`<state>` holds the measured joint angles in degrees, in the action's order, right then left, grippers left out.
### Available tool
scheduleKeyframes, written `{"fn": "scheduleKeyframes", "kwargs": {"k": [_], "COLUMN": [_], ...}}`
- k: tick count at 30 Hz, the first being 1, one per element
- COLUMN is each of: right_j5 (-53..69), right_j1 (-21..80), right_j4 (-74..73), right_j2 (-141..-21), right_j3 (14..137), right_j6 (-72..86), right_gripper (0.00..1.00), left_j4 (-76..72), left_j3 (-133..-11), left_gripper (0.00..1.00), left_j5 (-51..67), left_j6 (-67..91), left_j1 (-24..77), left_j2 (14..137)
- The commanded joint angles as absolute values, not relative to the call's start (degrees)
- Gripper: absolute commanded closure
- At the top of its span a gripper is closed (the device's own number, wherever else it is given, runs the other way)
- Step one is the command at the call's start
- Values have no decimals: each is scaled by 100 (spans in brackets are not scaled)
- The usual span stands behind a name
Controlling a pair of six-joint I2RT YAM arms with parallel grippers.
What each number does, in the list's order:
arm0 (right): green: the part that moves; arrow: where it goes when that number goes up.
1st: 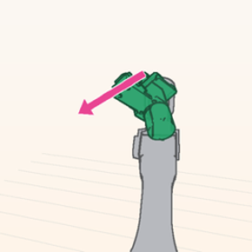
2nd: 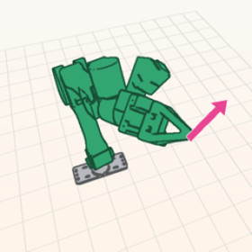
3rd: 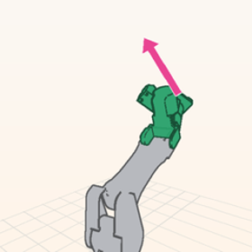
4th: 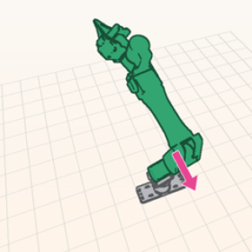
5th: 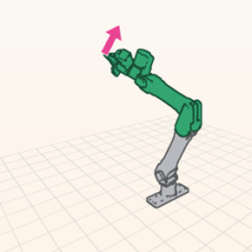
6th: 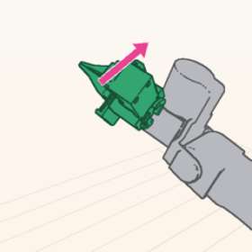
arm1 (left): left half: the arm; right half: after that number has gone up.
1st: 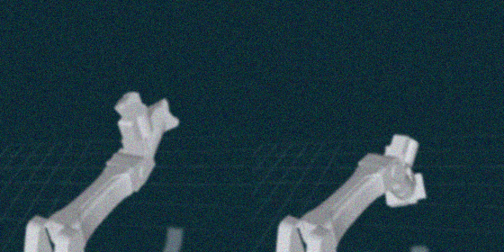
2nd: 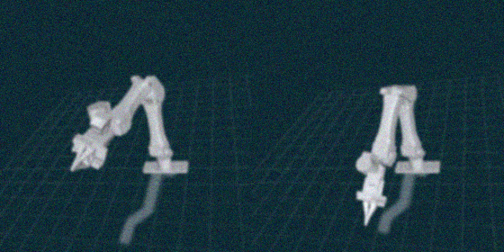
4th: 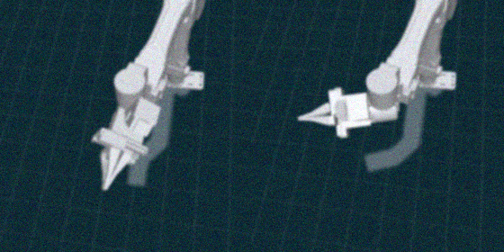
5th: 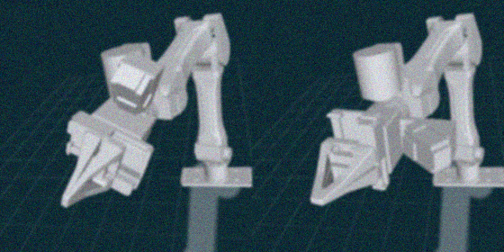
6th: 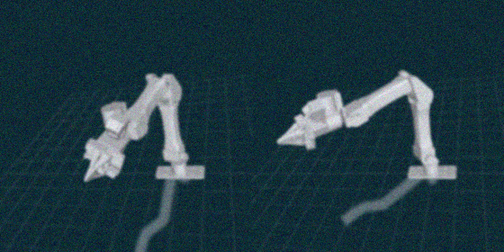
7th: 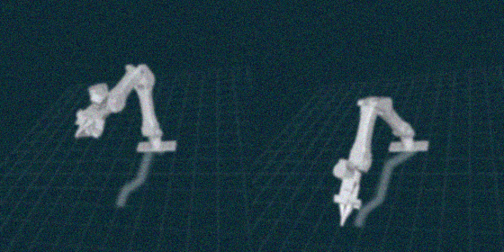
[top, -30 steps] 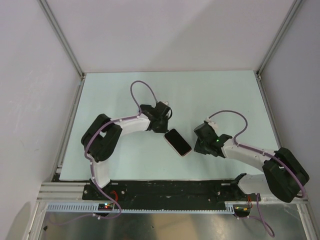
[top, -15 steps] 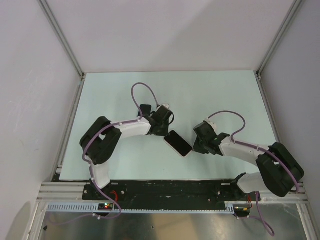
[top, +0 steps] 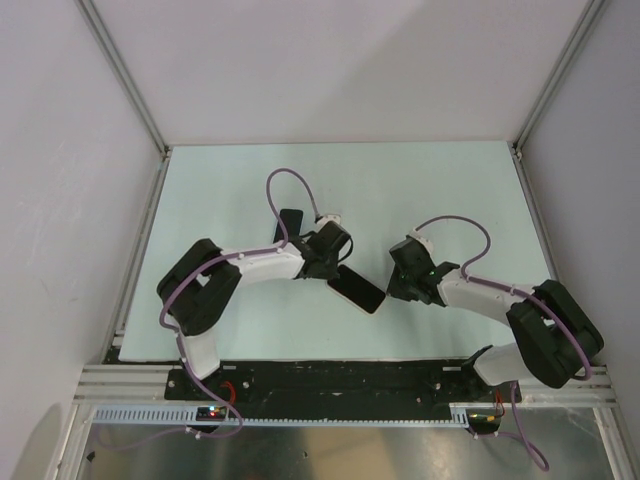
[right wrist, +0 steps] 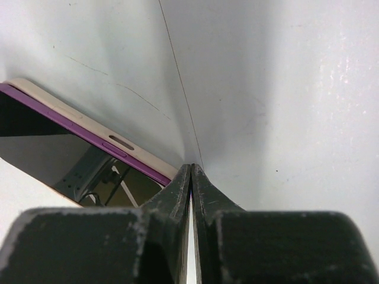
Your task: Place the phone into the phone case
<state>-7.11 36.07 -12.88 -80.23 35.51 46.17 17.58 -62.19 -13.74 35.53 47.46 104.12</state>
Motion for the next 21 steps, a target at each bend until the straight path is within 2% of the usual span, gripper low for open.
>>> {"fn": "scheduleKeyframes", "kwargs": {"k": [1, 13, 17, 21], "right_j5": [-748, -458, -147, -69], "right_j1": [3593, 3227, 3309, 3526], "right_j4": [-1083, -1358, -1372, -1423], "right_j2": [-8134, -7316, -7673, -8175], "right_j3": [3577, 3892, 4392, 4983], "right_j6": [4513, 3616, 3229, 2885], "right_gripper": [92, 61, 58, 56], "left_j4": [1677, 1794, 1797, 1796], "left_j3": [-6059, -5776, -5696, -5598], "left_gripper": [100, 82, 77, 80], "left_j5": [-865, -791, -547, -531], "left_j6": [3908, 3626, 3634, 3650], "left_j1": [5137, 4661, 4648, 4628], "left_j2": [10043, 9038, 8938, 8991]}}
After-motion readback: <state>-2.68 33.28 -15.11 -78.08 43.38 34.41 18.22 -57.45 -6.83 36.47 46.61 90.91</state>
